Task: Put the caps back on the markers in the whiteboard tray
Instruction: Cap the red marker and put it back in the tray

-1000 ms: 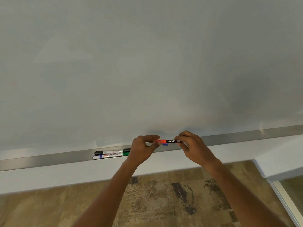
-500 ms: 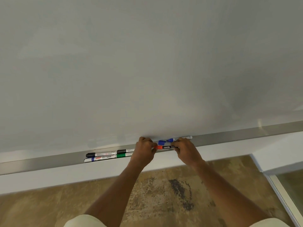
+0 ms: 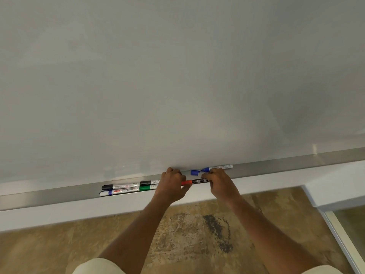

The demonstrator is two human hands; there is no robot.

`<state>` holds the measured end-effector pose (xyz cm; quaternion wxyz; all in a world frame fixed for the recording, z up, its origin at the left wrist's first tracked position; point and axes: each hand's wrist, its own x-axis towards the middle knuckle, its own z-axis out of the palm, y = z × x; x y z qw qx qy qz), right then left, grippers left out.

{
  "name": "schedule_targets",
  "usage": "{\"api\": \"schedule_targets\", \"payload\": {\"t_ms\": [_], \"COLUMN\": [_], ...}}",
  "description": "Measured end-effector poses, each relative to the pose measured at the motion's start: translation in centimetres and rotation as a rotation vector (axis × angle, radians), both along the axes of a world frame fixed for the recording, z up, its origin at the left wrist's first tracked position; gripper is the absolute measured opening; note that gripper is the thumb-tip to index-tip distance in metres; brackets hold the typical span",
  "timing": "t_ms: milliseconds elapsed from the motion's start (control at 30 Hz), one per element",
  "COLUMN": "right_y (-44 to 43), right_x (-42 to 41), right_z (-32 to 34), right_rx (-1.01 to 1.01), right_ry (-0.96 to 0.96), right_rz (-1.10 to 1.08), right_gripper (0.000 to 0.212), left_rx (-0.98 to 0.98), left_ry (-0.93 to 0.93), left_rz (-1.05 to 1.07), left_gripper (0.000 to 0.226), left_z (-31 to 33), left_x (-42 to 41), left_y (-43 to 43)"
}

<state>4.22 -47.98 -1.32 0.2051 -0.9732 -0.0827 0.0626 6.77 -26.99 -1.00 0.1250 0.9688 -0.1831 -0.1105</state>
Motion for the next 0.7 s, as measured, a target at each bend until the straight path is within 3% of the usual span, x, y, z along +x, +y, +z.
{"api": "schedule_targets", "payload": {"t_ms": [467, 700], "right_y": [1.5, 1.5], "right_x": [-0.2, -0.4], "right_z": [0.2, 0.6], "right_rx": [-0.025, -0.053], "right_ry": [-0.025, -0.081], "right_rz": [0.050, 0.067], "right_gripper": [0.043, 0.043], "left_rx": [-0.020, -0.005], "left_ry": [0.026, -0.049], "left_rz": [0.006, -0.013], "left_gripper": [0.046, 0.044], "left_z": [0.2, 0.3], "left_x": [0.2, -0.1], "left_y": [0.7, 0.8]}}
